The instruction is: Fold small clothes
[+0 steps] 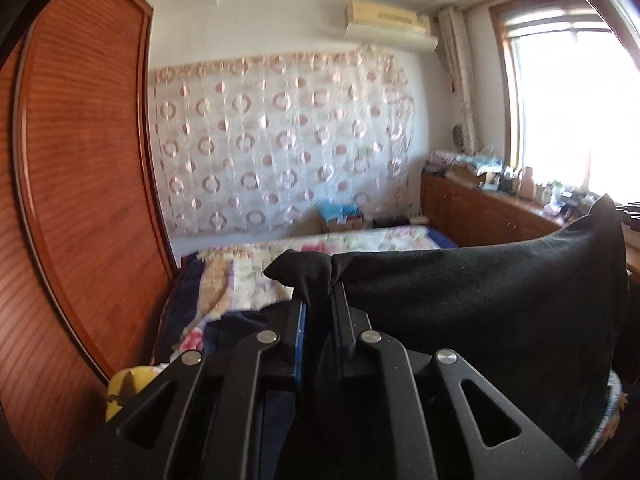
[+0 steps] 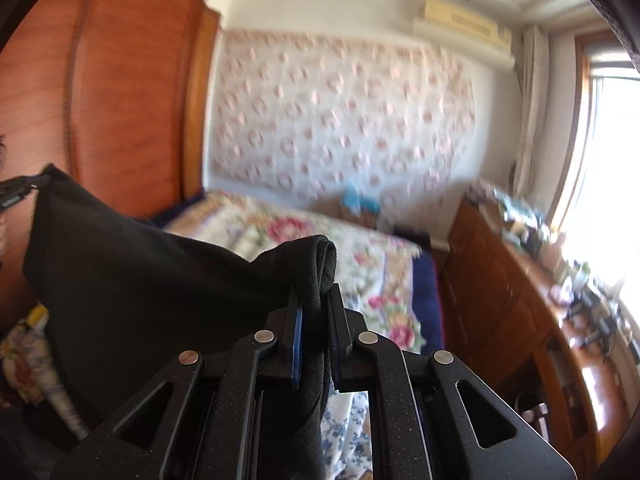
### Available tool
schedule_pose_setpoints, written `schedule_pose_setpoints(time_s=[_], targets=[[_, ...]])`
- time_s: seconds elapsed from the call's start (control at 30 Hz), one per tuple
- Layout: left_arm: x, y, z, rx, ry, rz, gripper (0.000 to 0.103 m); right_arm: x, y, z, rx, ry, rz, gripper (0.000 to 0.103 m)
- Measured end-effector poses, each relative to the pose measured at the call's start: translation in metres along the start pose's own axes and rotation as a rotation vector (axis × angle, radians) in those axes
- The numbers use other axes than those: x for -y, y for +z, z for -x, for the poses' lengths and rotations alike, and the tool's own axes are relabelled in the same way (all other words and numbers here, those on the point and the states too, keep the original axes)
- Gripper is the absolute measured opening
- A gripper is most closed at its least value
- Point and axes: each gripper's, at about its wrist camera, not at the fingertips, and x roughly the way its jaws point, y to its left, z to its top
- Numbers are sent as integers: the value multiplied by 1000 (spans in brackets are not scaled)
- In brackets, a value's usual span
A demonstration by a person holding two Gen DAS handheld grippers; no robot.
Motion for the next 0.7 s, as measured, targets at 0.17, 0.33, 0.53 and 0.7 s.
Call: schedule_pose_setpoints(time_s=[0.17, 0.33, 0.53, 0.7], targets=[[12, -37, -71, -178, 9, -15, 19, 11, -40, -133, -155, -24, -91, 21], [31, -61, -52, -227, -57, -18, 49, 7, -82, -182, -283, -51, -121, 22], [54, -77, -17, -224, -127, -38, 58, -6, -107, -150, -254, 8, -122, 35], [60, -95, 8, -219, -161, -26, 58, -21, -137, -129, -260, 25, -148, 43]])
